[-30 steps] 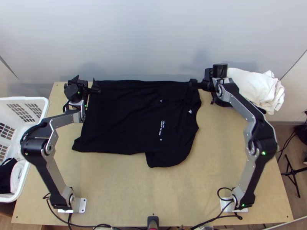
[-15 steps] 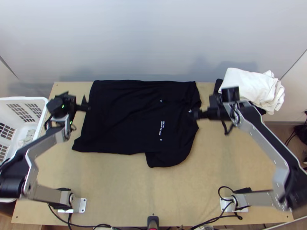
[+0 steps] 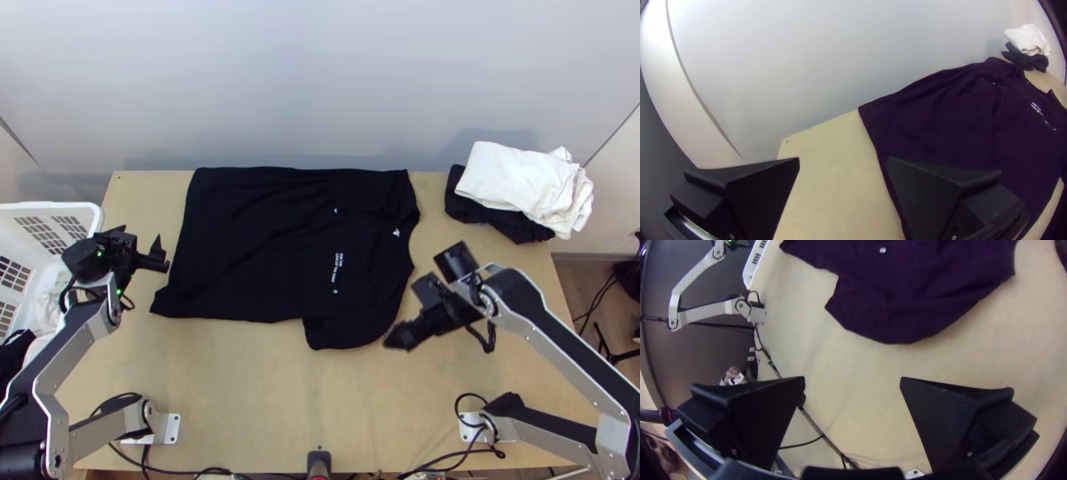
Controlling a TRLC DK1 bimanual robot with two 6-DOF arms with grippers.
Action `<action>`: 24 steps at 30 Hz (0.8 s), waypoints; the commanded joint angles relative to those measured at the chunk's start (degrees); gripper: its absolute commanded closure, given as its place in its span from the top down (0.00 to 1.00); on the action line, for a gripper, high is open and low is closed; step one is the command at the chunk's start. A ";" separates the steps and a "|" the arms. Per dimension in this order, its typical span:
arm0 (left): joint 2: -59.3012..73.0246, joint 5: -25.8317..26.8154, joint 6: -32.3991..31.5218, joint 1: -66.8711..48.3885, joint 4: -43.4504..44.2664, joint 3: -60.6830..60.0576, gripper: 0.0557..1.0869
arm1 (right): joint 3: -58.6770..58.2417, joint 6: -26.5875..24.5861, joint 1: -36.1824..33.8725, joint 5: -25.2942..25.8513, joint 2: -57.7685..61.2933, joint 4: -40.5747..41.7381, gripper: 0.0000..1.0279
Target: Fold the t-shirt
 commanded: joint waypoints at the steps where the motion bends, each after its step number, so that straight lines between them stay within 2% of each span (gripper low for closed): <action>1: -2.38 4.03 3.25 4.91 -2.43 -3.22 0.93 | -4.24 0.15 6.95 -0.83 -2.94 -2.84 0.96; 4: -1.42 5.26 4.04 7.28 -2.43 -3.22 0.93 | -7.85 5.34 8.62 -0.74 -4.08 4.28 0.96; 8: -1.68 5.35 4.13 8.51 -2.43 -3.31 0.93 | -12.33 9.30 8.71 -0.39 -4.08 12.37 0.96; 11: -2.38 5.35 3.87 8.60 -2.43 -3.39 0.93 | -16.64 12.55 8.80 2.42 -3.55 21.24 0.96; 15: -3.53 5.26 3.07 8.60 -2.43 -3.39 0.93 | -20.07 14.66 8.80 5.50 -1.27 29.68 0.93; 20: -6.69 5.26 1.58 7.99 -4.02 -3.66 0.93 | -22.17 14.83 9.68 10.33 2.51 35.30 0.93; 22: -7.74 5.35 1.05 7.81 -5.07 -3.83 0.93 | -22.79 16.94 9.68 11.48 3.65 39.35 0.93; 24: -8.27 5.26 0.61 7.81 -5.42 -4.10 0.93 | -22.97 18.44 9.77 12.27 4.09 42.78 0.88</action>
